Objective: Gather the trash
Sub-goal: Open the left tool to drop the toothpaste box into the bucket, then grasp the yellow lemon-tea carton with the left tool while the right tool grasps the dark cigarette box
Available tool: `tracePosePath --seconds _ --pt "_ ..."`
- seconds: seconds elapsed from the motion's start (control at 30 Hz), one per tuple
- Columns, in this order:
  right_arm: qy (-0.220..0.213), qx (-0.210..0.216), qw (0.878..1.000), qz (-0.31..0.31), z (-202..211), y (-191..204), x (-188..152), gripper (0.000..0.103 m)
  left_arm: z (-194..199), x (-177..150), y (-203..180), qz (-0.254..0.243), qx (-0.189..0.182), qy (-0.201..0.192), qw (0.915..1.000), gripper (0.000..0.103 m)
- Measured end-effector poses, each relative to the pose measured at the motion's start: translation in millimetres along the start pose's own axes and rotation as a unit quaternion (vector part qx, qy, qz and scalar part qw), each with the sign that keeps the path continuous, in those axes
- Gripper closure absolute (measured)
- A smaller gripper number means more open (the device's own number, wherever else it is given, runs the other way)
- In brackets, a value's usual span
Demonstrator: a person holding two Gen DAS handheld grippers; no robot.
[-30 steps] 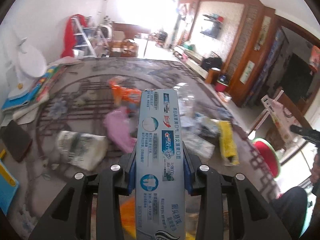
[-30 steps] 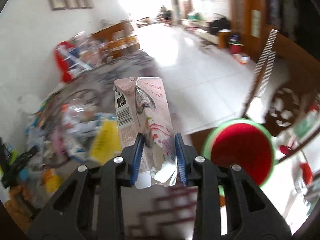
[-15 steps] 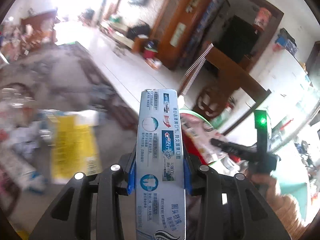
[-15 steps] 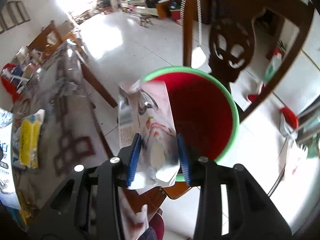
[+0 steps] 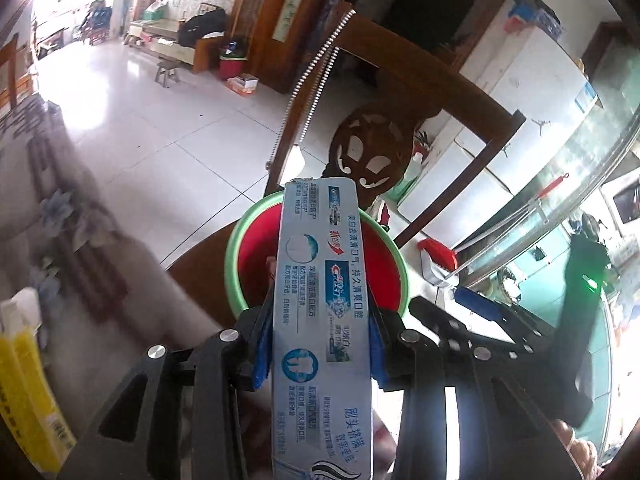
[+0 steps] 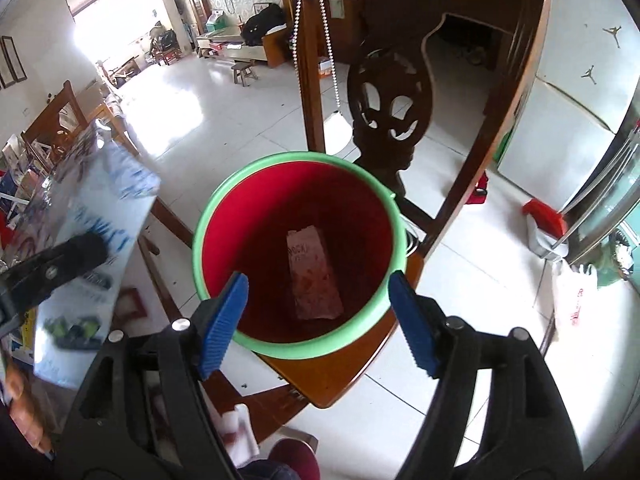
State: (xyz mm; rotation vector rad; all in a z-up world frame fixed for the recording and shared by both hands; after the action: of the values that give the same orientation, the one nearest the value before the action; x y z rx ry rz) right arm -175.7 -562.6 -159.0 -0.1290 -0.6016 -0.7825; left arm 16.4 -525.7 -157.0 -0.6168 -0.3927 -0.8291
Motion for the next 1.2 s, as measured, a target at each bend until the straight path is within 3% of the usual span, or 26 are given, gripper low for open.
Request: tracePosePath --seconds 0.03,0.1,0.17,0.3,0.47,0.63,1.03,1.2 --pt "0.0 -0.002 1.0 0.001 1.0 -1.5 0.0 0.032 -3.3 3.4 -4.2 -0.001 0.001 0.001 1.0 0.066" --pt "0.001 -0.002 1.0 0.002 2.5 -2.5 1.0 0.032 -4.6 4.3 -10.4 -0.004 0.007 0.001 1.0 0.05" --pt "-0.004 0.0 1.0 0.007 7.7 -0.1 3.0 0.031 8.4 3.4 -16.6 -0.005 0.015 -0.014 0.9998 0.041" --pt "-0.025 -0.005 0.999 0.028 20.8 10.5 10.4 0.029 50.4 1.2 -14.8 -0.014 0.054 -0.057 0.9968 0.04" --pt "-0.059 -0.005 0.996 0.063 45.0 31.2 20.6 0.026 107.6 5.4 -6.2 -0.028 0.114 -0.114 0.9865 0.04" --pt "-0.081 0.011 0.993 0.09 70.4 58.2 26.0 0.024 160.6 -1.0 2.8 -0.015 0.142 -0.151 0.9781 0.04" --pt "-0.108 0.053 0.981 0.153 115.6 130.2 13.6 0.019 260.8 -46.6 29.7 0.025 0.192 -0.201 0.9603 0.038" --pt "-0.106 0.078 0.972 0.192 128.6 169.2 -5.6 0.019 295.5 -85.6 60.7 0.058 0.221 -0.202 0.9524 0.036"
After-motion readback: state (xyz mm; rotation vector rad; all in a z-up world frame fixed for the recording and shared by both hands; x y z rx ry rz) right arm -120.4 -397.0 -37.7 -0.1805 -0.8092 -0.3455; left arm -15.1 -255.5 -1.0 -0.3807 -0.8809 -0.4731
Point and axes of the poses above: each gripper's, at about its wrist camera, not at the fingertips, and z roughly against the way its jaws point, y to its left, x to its top, the point moved 9 cm from there along -z, roughly the way its jaws point, and after that the axes turned 2 degrees about -x, right-handed, at the moved point
